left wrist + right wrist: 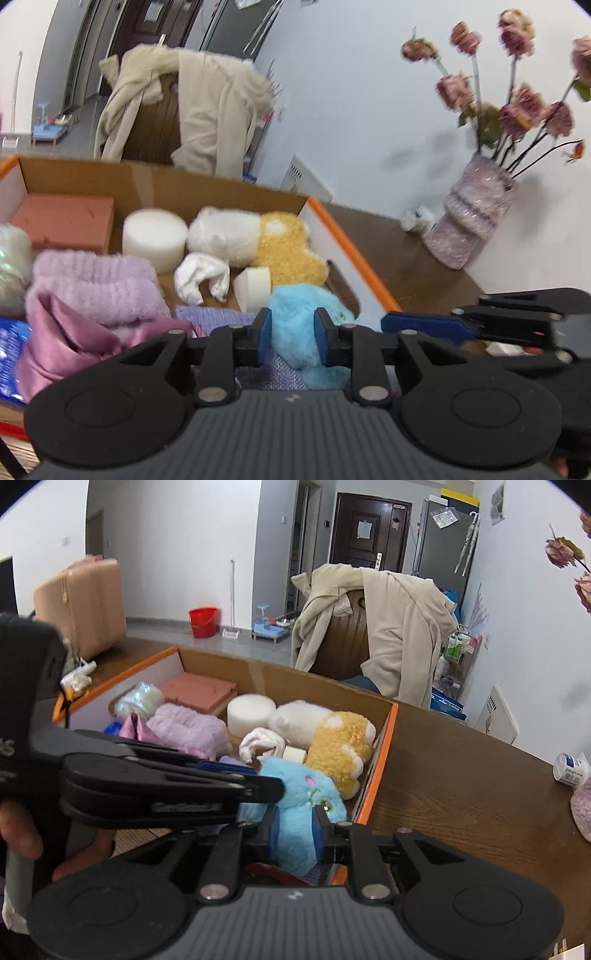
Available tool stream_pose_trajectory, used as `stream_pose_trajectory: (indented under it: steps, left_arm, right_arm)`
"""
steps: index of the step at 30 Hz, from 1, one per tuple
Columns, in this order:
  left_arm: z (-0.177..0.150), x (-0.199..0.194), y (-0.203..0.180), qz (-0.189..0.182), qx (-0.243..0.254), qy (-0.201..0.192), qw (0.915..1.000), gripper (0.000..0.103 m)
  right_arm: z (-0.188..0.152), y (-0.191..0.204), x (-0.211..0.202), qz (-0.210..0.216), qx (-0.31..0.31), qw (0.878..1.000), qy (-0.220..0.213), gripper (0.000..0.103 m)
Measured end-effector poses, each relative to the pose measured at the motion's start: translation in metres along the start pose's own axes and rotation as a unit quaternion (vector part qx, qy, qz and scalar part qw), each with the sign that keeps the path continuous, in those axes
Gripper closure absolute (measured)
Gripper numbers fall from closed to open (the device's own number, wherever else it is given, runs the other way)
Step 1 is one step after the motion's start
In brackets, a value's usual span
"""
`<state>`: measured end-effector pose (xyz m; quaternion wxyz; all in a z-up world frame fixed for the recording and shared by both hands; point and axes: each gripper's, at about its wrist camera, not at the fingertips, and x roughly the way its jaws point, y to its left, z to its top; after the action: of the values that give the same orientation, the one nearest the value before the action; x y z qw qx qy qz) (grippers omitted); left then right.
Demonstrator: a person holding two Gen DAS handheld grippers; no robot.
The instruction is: Organize soft objects
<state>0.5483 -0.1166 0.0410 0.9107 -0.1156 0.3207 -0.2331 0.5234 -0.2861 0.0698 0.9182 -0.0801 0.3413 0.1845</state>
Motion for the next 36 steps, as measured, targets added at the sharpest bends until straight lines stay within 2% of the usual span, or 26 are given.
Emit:
stream_pose_trajectory:
  steps: [3, 6, 8, 11, 16, 18, 20, 22, 23, 24, 25, 26, 27, 30, 36]
  left_arm:
    - [0.008, -0.034, -0.002, 0.0, 0.008, -0.029, 0.9996, 0.078]
    - [0.016, -0.077, -0.005, 0.031, 0.024, -0.058, 0.9976, 0.076]
    - [0.014, -0.11, -0.006, 0.064, 0.044, -0.082, 0.9936, 0.072]
    - [0.006, -0.157, -0.005, 0.103, 0.064, -0.112, 0.9863, 0.066]
    - [-0.018, -0.213, -0.007, 0.129, 0.082, -0.14, 0.9783, 0.063]
    - [-0.028, -0.23, -0.007, 0.14, 0.086, -0.151, 0.9748, 0.058]
    - [-0.04, -0.244, -0.01, 0.151, 0.095, -0.16, 0.9709, 0.057]
    - [-0.052, -0.255, -0.013, 0.16, 0.104, -0.173, 0.9662, 0.049]
    - [-0.059, -0.261, -0.013, 0.162, 0.105, -0.182, 0.9642, 0.034]
    - [-0.066, -0.265, -0.015, 0.166, 0.104, -0.195, 0.9611, 0.017]
    - [-0.074, -0.271, -0.017, 0.172, 0.107, -0.212, 0.9561, 0.013]
    - [-0.082, -0.276, -0.02, 0.177, 0.112, -0.228, 0.9508, 0.008]
    - [-0.09, -0.28, -0.023, 0.179, 0.12, -0.238, 0.9469, 0.002]
    - [-0.11, -0.292, -0.029, 0.167, 0.131, -0.247, 0.9455, 0.0]
    - [-0.144, -0.309, -0.036, 0.156, 0.126, -0.249, 0.9476, 0.0]
  right_arm:
    - [0.003, 0.001, -0.01, 0.007, 0.004, 1.0, -0.021, 0.084]
    - [0.004, 0.004, -0.028, 0.018, 0.02, 0.998, -0.05, 0.082]
    - [0.0, 0.008, -0.043, 0.026, 0.038, 0.997, -0.068, 0.08]
    - [-0.005, 0.018, -0.066, 0.029, 0.055, 0.994, -0.087, 0.079]
    - [-0.015, 0.044, -0.108, 0.014, 0.068, 0.991, -0.118, 0.077]
    - [-0.023, 0.055, -0.123, 0.007, 0.072, 0.988, -0.139, 0.066]
    - [-0.033, 0.067, -0.139, -0.001, 0.079, 0.983, -0.164, 0.058]
    - [-0.044, 0.079, -0.15, -0.004, 0.077, 0.981, -0.176, 0.054]
    - [-0.049, 0.085, -0.154, -0.006, 0.078, 0.98, -0.185, 0.049]
    - [-0.056, 0.09, -0.158, -0.011, 0.078, 0.977, -0.197, 0.039]
    - [-0.064, 0.095, -0.162, -0.018, 0.077, 0.974, -0.212, 0.033]
    - [-0.072, 0.101, -0.167, -0.031, 0.077, 0.97, -0.23, 0.017]
    - [-0.082, 0.108, -0.172, -0.048, 0.075, 0.964, -0.253, 0.006]
    - [-0.104, 0.124, -0.185, -0.076, 0.068, 0.951, -0.293, 0.0]
    - [-0.137, 0.143, -0.2, -0.079, 0.082, 0.948, -0.297, 0.0]
